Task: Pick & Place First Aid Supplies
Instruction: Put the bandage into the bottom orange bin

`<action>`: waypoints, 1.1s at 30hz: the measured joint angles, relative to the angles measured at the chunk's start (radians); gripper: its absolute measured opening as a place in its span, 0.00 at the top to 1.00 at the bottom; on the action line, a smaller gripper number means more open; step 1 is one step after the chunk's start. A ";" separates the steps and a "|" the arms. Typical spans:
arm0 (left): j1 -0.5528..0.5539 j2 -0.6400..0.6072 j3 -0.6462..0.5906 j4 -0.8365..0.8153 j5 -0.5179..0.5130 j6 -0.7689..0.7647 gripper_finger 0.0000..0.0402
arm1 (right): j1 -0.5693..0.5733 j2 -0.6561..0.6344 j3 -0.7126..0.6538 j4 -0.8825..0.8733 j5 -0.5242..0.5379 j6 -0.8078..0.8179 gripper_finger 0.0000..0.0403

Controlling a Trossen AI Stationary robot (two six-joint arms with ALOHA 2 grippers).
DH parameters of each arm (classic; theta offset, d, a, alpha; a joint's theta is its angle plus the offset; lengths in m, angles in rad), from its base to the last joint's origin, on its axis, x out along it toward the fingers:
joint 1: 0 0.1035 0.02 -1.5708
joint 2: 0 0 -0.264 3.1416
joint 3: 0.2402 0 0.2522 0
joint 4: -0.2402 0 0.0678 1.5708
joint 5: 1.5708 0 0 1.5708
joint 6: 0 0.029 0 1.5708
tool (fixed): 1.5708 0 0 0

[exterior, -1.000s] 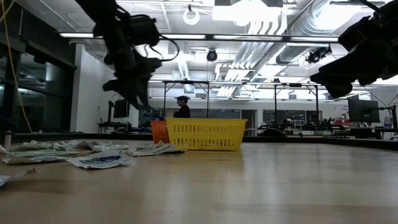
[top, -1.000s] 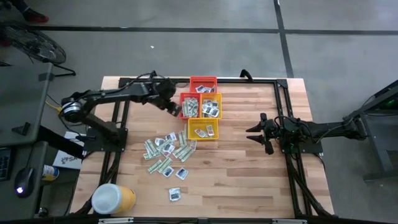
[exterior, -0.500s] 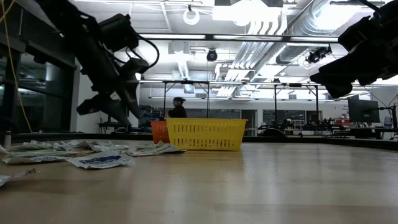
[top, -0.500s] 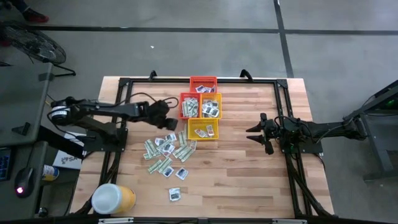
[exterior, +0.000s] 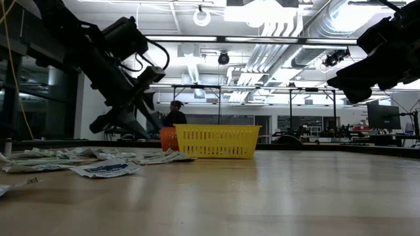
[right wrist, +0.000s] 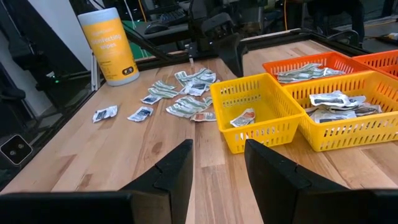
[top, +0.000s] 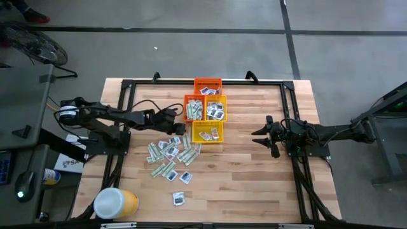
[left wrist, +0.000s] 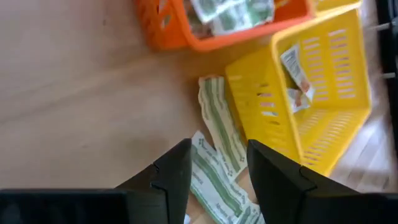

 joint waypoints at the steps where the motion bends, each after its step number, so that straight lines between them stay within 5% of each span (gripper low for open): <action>1: -0.001 0.013 0.000 0.012 0.003 -0.011 0.61 | 0.000 0.000 0.000 0.000 0.000 0.000 0.65; 11: 0.002 0.097 0.000 0.103 -0.031 -0.060 0.39 | 0.000 0.000 0.000 0.000 0.000 0.000 0.65; 33: 0.003 0.220 0.001 0.282 -0.055 -0.035 0.40 | 0.000 0.000 0.000 0.000 0.000 0.000 0.65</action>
